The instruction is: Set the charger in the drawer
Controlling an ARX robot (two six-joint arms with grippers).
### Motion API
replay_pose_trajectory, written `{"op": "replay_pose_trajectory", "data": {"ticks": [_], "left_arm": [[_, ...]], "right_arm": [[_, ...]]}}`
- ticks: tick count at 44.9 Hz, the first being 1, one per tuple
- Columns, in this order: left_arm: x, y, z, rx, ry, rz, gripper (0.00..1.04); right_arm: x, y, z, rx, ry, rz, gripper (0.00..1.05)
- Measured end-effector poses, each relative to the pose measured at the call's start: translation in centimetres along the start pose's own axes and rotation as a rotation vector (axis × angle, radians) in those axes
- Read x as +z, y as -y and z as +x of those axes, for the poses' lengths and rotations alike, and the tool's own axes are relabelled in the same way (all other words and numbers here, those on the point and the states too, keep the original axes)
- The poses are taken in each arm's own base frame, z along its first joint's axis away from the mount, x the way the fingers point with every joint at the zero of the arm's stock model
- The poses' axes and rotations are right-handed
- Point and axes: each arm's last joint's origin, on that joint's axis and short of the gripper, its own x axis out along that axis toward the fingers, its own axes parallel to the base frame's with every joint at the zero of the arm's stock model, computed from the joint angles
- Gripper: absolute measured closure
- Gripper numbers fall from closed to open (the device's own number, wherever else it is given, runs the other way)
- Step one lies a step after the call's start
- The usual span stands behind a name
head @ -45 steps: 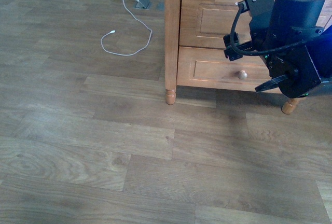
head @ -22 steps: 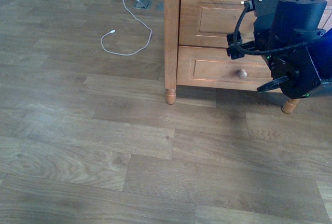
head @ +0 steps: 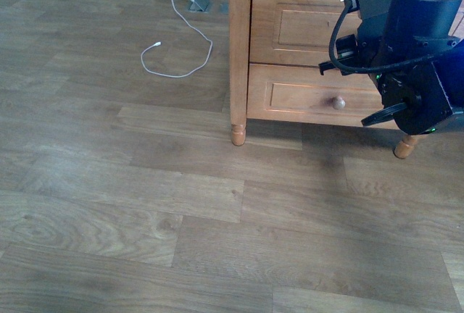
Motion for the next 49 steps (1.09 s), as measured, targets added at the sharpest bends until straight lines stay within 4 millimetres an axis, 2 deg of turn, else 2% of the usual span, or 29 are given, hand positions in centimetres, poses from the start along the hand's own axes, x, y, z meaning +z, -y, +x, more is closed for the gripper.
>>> {"op": "replay_pose_trajectory", "data": {"ticks": [3,5,19,20,27,30,32,38,45,49], "left_arm": [[0.0,0.0,0.0,0.000,0.000,0.000,0.06],[0.0,0.0,0.0,0.000,0.000,0.000,0.06],[0.0,0.0,0.0,0.000,0.000,0.000,0.06],[0.0,0.0,0.0,0.000,0.000,0.000,0.06],[0.0,0.0,0.0,0.000,0.000,0.000,0.06],[0.0,0.0,0.0,0.000,0.000,0.000,0.06],[0.0,0.0,0.0,0.000,0.000,0.000,0.06],[0.0,0.0,0.0,0.000,0.000,0.000,0.06],[0.0,0.0,0.0,0.000,0.000,0.000,0.06],[0.0,0.0,0.0,0.000,0.000,0.000,0.06]], "right_arm": [[0.1,-0.2,0.0,0.003,0.001,-0.002,0.78],[0.1,-0.2,-0.1,0.006,0.002,-0.004,0.80],[0.1,-0.1,-0.5,0.024,0.001,0.003,0.81],[-0.1,0.6,-2.8,0.058,-0.023,0.041,0.81],[-0.6,1.3,-6.6,0.103,-0.052,0.082,0.81],[-0.9,1.9,-9.1,0.133,-0.064,0.100,0.81],[-1.3,2.4,-11.4,0.159,-0.084,0.112,0.82],[-2.1,3.4,-16.0,0.216,-0.126,0.129,0.82],[-2.7,4.0,-19.5,0.256,-0.151,0.131,0.82],[-2.9,4.2,-20.4,0.275,-0.156,0.129,0.80]]}}
